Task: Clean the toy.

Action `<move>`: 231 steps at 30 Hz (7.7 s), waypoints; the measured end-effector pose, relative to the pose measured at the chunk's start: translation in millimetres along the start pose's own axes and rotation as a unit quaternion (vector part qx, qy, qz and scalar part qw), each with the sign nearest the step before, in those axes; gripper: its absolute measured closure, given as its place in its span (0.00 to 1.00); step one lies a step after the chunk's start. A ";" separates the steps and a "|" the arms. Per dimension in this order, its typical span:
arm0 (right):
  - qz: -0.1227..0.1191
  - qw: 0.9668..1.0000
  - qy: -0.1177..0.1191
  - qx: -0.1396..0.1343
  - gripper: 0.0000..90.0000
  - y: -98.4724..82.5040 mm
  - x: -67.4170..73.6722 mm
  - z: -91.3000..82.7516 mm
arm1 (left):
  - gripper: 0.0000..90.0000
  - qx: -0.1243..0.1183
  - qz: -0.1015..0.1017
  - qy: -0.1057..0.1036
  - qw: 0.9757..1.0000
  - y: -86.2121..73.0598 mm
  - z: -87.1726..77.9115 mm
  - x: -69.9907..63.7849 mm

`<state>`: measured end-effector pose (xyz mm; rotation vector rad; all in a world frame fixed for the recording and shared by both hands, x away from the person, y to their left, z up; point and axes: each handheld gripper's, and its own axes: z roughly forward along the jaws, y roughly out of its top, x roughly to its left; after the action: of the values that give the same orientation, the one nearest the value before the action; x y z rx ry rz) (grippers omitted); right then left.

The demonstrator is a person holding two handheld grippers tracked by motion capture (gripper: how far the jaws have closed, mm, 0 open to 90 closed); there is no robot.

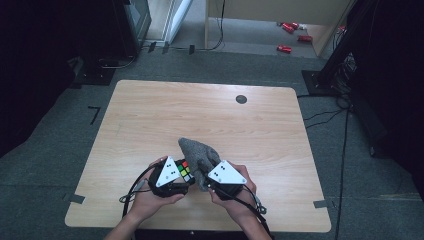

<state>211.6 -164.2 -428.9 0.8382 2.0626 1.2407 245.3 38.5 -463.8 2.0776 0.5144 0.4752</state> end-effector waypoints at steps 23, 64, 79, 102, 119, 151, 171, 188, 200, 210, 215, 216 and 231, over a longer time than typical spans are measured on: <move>-0.028 0.999 -0.007 -0.017 0.79 -0.4 3.8 -3.6 | 0.39 -0.035 0.001 -0.029 0.999 -5.3 -5.3 4.5; 0.081 0.995 0.042 -0.036 0.80 -19.0 -30.9 -2.9 | 0.39 -0.132 -0.072 -0.103 0.983 -10.7 -19.5 20.8; 0.061 0.997 0.030 -0.032 0.80 -12.8 -23.7 -3.8 | 0.39 -0.132 -0.082 -0.112 0.981 -11.2 -21.2 25.1; 0.101 0.990 0.085 -0.048 0.80 -0.5 -26.2 -12.0 | 0.39 -0.129 -0.045 -0.119 0.983 -7.4 -23.2 20.0; 0.089 0.989 0.096 -0.063 0.81 -12.6 -10.0 1.3 | 0.39 -0.237 -0.193 -0.154 0.940 -17.4 -40.5 54.4; 0.084 0.988 0.101 -0.078 0.82 -14.8 -7.6 1.1 | 0.39 -0.230 -0.188 -0.153 0.943 -19.3 -39.0 54.4; 0.166 0.973 0.139 -0.077 0.80 -22.1 28.9 20.5 | 0.39 -0.273 -0.213 -0.091 0.934 -21.6 -37.9 49.7; 0.259 0.946 0.184 -0.060 0.79 -20.8 30.5 28.0 | 0.39 -0.270 -0.201 -0.078 0.938 -21.4 -29.6 41.1; 0.284 0.944 0.164 -0.039 0.79 -30.7 24.9 33.9 | 0.39 -0.278 -0.210 -0.077 0.934 -23.2 -30.9 44.1; 0.294 0.945 0.132 -0.048 0.78 -30.4 4.7 25.6 | 0.39 -0.281 -0.219 -0.063 0.932 -25.2 -34.7 50.1; 0.294 0.944 0.148 -0.038 0.78 -31.7 15.8 30.7 | 0.39 -0.273 -0.221 -0.067 0.934 -24.8 -29.4 44.6; 0.289 0.943 0.160 -0.036 0.78 -30.7 21.9 32.7 | 0.39 -0.271 -0.214 -0.067 0.936 -24.1 -27.7 41.8; 0.317 0.938 0.136 -0.035 0.78 -33.9 14.8 30.7 | 0.39 -0.274 -0.221 -0.058 0.934 -26.1 -30.7 46.4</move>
<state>217.9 -149.0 -474.1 1.4369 2.0007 1.8434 263.8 97.1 -464.2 1.3892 0.6694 0.1928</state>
